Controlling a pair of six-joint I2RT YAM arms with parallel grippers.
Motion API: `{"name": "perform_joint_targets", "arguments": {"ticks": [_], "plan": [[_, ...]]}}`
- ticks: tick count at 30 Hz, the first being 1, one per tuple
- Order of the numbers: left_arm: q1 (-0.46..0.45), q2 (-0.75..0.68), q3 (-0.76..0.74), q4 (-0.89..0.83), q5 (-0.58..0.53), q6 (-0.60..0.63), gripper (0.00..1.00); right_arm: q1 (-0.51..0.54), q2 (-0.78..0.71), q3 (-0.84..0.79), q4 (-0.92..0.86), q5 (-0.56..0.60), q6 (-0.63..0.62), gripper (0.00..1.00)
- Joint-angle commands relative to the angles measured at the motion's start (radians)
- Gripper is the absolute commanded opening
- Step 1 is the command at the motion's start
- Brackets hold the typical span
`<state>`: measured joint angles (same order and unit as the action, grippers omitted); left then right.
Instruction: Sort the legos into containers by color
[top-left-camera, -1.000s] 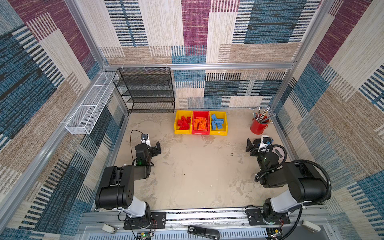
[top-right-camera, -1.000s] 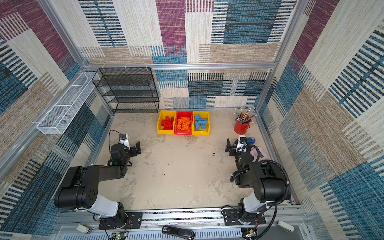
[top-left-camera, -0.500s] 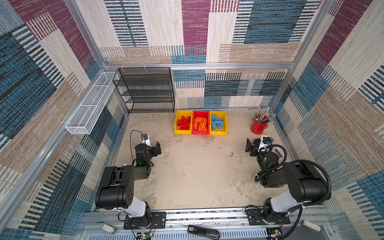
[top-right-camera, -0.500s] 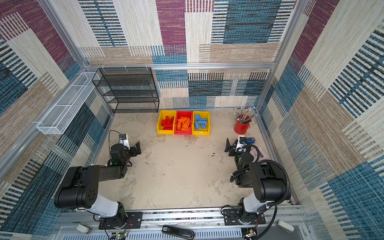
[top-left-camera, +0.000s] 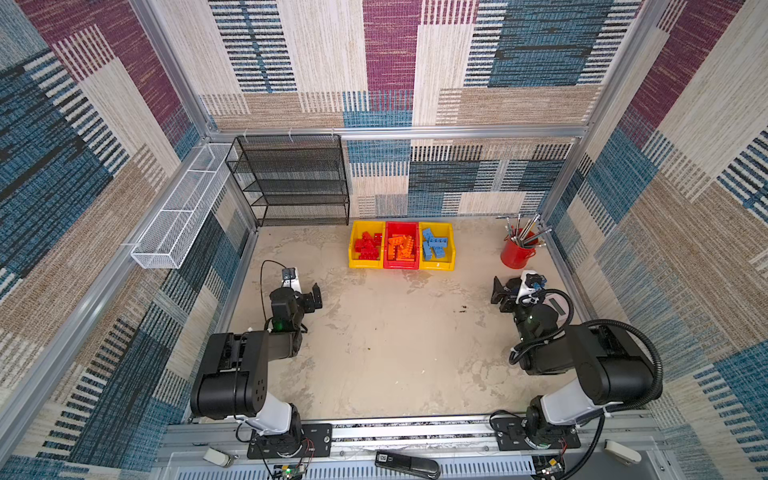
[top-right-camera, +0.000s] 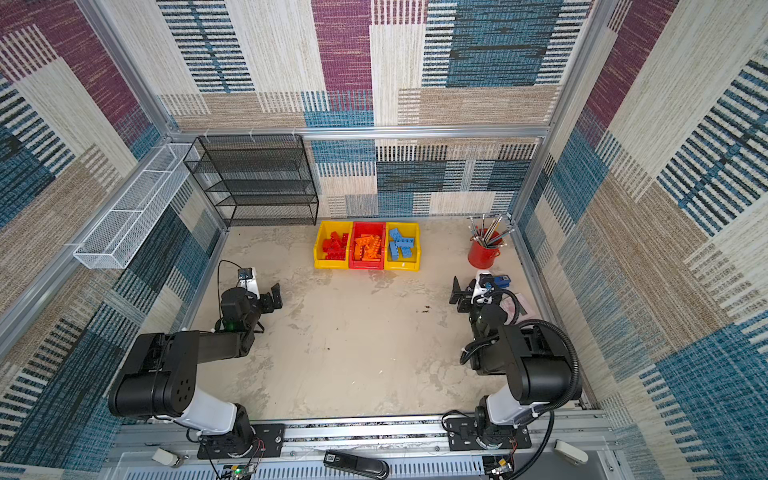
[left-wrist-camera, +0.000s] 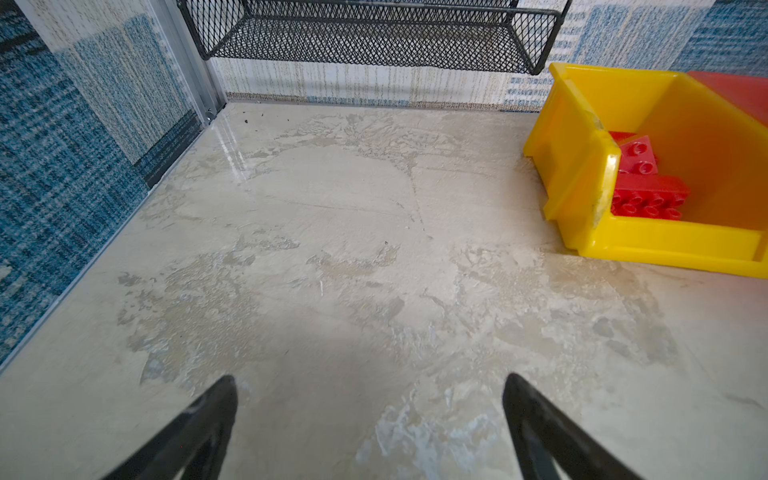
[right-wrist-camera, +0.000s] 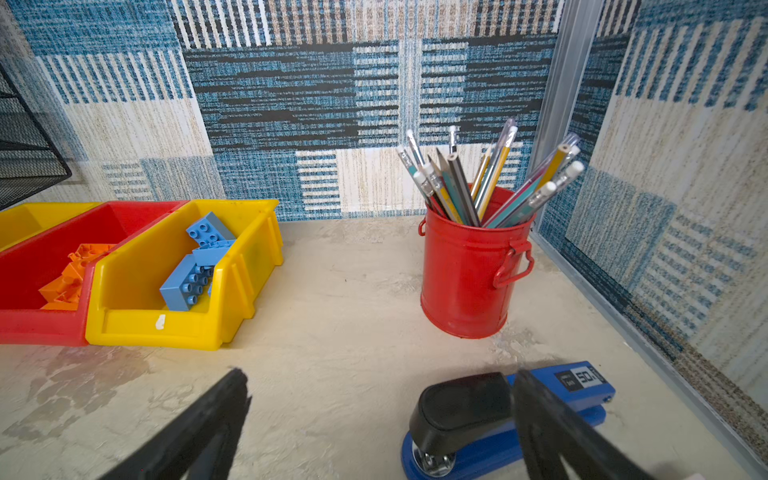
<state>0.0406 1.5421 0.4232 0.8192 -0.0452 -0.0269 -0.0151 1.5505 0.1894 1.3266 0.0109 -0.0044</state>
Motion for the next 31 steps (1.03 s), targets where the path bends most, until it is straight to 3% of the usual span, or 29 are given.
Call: {"name": "perform_joint_targets", "arguments": {"ticks": [1,22,25,31], "plan": [[-0.001,-0.004,0.001,0.008,0.014,0.005,1.0,-0.001,-0.003,-0.001,0.034,0.002,0.003,0.99],[-0.001,-0.004,0.001,0.007,0.013,0.005,1.0,-0.001,-0.003,0.003,0.031,0.002,0.002,0.99],[-0.001,-0.003,0.0,0.007,0.013,0.005,1.0,0.0,0.002,0.022,-0.003,-0.054,-0.022,0.99],[-0.001,-0.003,-0.001,0.008,0.013,0.004,1.0,0.0,-0.001,0.015,0.006,-0.055,-0.022,0.99]]}}
